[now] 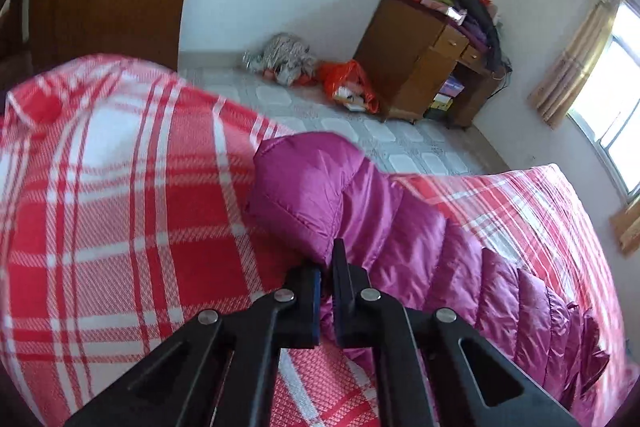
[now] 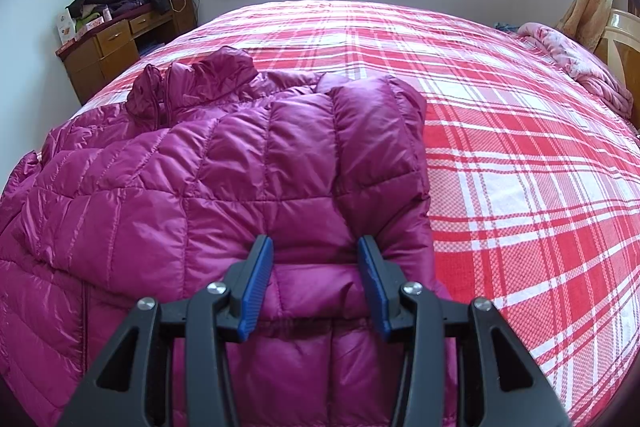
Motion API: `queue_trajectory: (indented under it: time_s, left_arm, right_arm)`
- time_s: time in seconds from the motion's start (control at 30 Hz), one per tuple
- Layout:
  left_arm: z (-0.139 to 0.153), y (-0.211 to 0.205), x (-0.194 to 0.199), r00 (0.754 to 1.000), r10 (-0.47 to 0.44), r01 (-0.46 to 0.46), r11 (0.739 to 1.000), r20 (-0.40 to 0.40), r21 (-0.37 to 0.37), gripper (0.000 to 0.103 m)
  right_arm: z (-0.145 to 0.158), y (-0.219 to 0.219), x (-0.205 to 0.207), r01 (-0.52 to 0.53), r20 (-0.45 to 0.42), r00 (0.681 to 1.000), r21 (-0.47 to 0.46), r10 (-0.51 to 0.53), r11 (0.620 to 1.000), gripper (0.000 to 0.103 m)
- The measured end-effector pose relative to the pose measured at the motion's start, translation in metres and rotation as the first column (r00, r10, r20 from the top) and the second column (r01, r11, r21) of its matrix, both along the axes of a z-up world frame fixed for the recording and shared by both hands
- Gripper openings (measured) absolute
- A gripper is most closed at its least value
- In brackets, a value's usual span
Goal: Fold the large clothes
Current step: 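Reach the left tool to the other sleeve and grasp its cuff, then fold the held sleeve over the jacket body and open the left tool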
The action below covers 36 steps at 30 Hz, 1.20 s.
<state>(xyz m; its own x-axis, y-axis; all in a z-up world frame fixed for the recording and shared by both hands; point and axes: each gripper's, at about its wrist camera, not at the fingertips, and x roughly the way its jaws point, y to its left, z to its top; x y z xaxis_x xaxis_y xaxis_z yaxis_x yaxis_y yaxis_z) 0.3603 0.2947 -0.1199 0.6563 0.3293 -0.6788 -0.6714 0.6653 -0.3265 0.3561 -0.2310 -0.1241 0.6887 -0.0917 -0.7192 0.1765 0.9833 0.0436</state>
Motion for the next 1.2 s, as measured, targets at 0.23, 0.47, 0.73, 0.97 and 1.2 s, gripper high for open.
queue_trajectory:
  time_s: [0.23, 0.47, 0.73, 0.97, 1.2]
  left_arm:
    - [0.074, -0.086, 0.003, 0.966, -0.221, 0.181, 0.950, 0.135, 0.256, 0.003]
    - [0.117, -0.232, -0.006, 0.781, -0.590, 0.470, 0.771, 0.204, 0.429, 0.003]
    - [0.076, -0.372, -0.020, 0.550, -0.830, 0.723, 0.530, 0.096, 0.442, 0.003]
    - [0.020, -0.406, -0.012, 0.508, -0.860, 0.817, 0.465, -0.047, 0.340, 0.004]
    - [0.008, -0.405, -0.013, 0.462, -0.878, 0.879, 0.433, -0.125, 0.201, 0.005]
  right_arm:
    - [0.000, -0.002, 0.000, 0.000, 0.005, 1.000, 0.013, 0.000, 1.000, 0.047]
    - [0.001, -0.003, -0.001, -0.001, 0.009, 1.000, 0.022, 0.001, 1.000, 0.047]
    - [0.001, -0.006, -0.002, 0.000, 0.016, 1.000, 0.045, -0.001, 0.999, 0.047]
    - [0.001, -0.009, -0.002, -0.001, 0.022, 1.000, 0.069, 0.000, 0.998, 0.047]
    - [0.000, -0.010, -0.002, -0.001, 0.022, 1.000, 0.080, -0.001, 0.997, 0.048]
